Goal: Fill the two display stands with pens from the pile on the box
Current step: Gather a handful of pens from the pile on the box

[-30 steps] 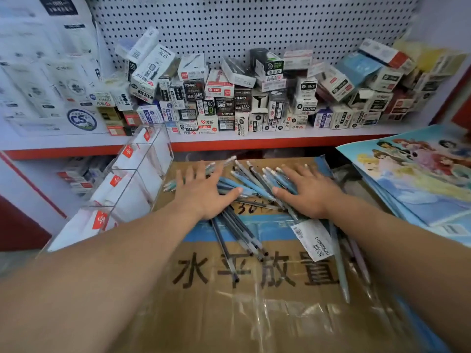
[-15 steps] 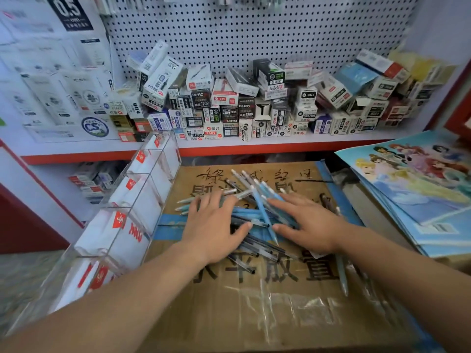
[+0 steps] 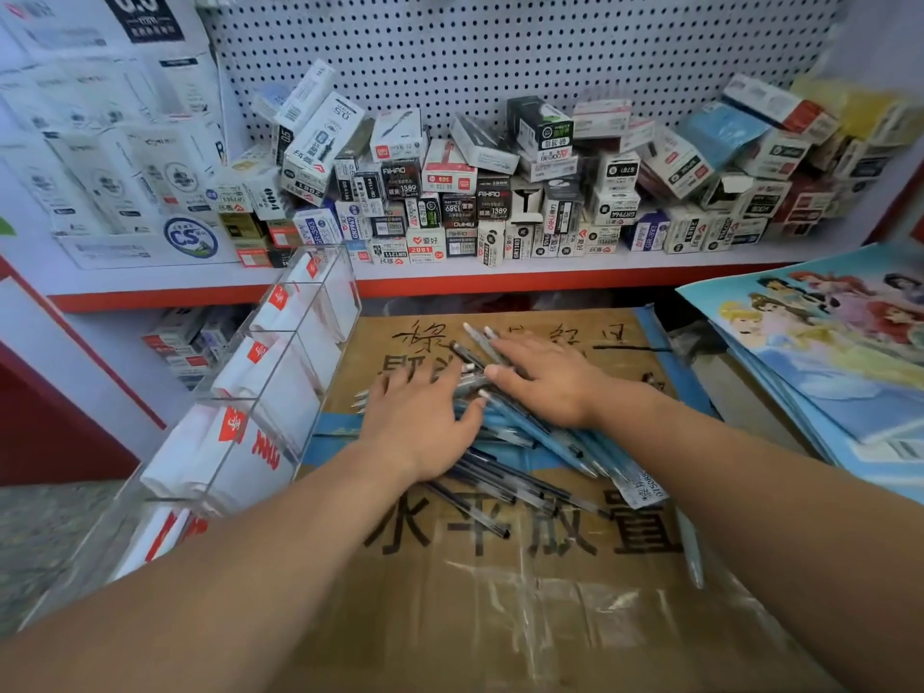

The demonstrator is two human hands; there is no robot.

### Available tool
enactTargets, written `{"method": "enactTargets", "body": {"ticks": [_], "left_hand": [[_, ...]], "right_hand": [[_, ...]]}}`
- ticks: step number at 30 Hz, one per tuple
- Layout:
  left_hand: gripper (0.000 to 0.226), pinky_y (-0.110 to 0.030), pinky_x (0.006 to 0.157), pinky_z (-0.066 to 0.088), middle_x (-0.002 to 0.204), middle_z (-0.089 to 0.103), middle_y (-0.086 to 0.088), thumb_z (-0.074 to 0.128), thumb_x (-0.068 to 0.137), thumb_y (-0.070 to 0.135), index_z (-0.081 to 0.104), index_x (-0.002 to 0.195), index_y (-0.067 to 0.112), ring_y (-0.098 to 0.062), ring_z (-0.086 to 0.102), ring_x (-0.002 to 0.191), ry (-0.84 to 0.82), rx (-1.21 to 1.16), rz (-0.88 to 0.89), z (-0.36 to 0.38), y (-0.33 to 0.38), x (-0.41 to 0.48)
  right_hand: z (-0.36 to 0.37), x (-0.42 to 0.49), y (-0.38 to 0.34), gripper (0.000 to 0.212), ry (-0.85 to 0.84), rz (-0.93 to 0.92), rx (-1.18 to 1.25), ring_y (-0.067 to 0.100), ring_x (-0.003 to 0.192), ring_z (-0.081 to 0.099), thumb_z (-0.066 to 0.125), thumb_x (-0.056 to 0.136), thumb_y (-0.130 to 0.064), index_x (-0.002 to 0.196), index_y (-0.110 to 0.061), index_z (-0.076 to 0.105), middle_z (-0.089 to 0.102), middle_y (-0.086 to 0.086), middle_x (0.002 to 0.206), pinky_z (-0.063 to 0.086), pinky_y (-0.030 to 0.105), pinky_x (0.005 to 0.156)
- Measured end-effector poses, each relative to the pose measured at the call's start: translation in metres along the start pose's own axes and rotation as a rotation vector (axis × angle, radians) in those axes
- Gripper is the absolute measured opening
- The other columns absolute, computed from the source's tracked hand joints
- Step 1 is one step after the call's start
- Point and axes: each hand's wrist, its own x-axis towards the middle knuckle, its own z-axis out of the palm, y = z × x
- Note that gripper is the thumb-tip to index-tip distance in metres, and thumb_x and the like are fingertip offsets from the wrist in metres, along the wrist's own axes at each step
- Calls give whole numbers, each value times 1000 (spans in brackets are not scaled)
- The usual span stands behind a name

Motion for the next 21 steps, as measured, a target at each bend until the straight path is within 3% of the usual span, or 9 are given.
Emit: {"method": "enactTargets", "body": {"ticks": [5, 8, 10, 13, 15, 18, 21], "left_hand": [[60, -52, 124, 18, 165, 27, -3, 18, 105, 52, 20, 160, 29, -28, 23, 151, 63, -25, 13, 11, 7, -23], [58, -52, 124, 17, 163, 29, -3, 17, 105, 51, 20, 159, 29, -27, 24, 149, 105, -27, 43, 16, 12, -44], [59, -53, 126, 8, 168, 19, -4, 16, 106, 52, 14, 161, 31, -26, 15, 154, 100, -54, 41, 15, 14, -54], [64, -53, 126, -9, 172, -2, -2, 11, 105, 58, 0, 163, 34, -23, -9, 158, 93, -102, -9, 6, 9, -63], [68, -53, 125, -13, 172, -10, -4, 8, 102, 64, -5, 163, 36, -24, -18, 157, 91, -128, -55, 4, 5, -70], [76, -54, 124, -15, 170, -16, -5, 5, 96, 74, -10, 161, 39, -28, -23, 155, 21, -138, -107, 8, 3, -81], [80, -53, 126, -8, 171, -13, -4, 7, 94, 78, -8, 162, 38, -30, -18, 156, -14, -132, -72, 13, 6, -87]], "right_hand": [[9, -25, -5, 59, -30, -147, -19, 12, 156, 10, 26, 108, -50, 162, -27, 23, 18, -4, 170, 3, 33, 127], [8, -50, -7, 59, -28, -183, -5, 10, 156, 9, 29, 108, -49, 162, -29, 22, 18, -8, 169, 5, 34, 128], [7, -67, -4, 60, 59, -180, 82, 9, 156, 9, 34, 106, -52, 161, -31, 24, 20, -10, 168, 8, 37, 128], [2, -92, 8, 64, 307, -26, 242, 10, 155, 13, 35, 101, -62, 158, -31, 34, 27, -8, 166, 14, 40, 127], [3, -109, 21, 68, 389, 131, 220, 16, 155, 16, 31, 101, -66, 157, -28, 36, 28, -4, 166, 16, 42, 126], [15, -137, 38, 71, 281, 343, 151, 21, 156, 10, 26, 101, -65, 162, -29, 24, 14, 1, 170, 14, 43, 125], [26, -149, 37, 80, 226, 357, 60, 22, 157, 4, 14, 95, -72, 163, -31, 17, 6, 1, 172, 9, 42, 127]]}}
